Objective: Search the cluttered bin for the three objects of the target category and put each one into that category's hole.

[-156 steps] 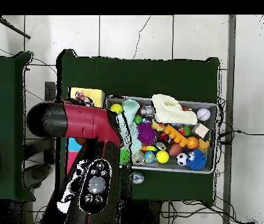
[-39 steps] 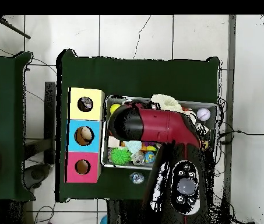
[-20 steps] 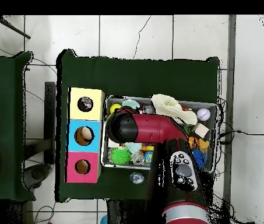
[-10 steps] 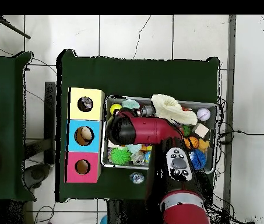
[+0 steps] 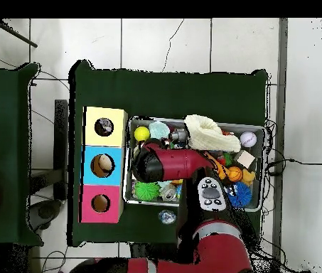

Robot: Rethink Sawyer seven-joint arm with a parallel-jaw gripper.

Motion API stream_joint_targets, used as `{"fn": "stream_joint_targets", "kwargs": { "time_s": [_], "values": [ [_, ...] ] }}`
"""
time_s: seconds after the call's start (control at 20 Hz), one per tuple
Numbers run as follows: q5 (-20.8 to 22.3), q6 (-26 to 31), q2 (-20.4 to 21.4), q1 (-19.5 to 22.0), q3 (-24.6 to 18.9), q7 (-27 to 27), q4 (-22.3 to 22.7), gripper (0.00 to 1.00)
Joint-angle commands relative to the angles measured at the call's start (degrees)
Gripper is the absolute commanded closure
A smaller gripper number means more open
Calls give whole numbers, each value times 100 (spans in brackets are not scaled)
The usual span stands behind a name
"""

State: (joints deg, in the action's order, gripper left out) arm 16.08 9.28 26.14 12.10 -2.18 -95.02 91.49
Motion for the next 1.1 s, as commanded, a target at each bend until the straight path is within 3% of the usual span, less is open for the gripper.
{"fn": "stream_joint_targets", "kwargs": {
  "time_s": [0.05,0.55,0.6,0.75,0.85,1.1],
  "values": [
    [485,-230,-658,-23,-71,-374,91,0],
    [770,-548,-1084,-187,158,-343,-140,0],
    [719,-736,-1071,-104,102,-472,-65,100],
    [745,-900,-986,37,-42,-508,43,100],
    [852,-656,-594,211,-310,-279,244,100],
    [625,790,580,821,-973,433,743,100]
  ]
}}
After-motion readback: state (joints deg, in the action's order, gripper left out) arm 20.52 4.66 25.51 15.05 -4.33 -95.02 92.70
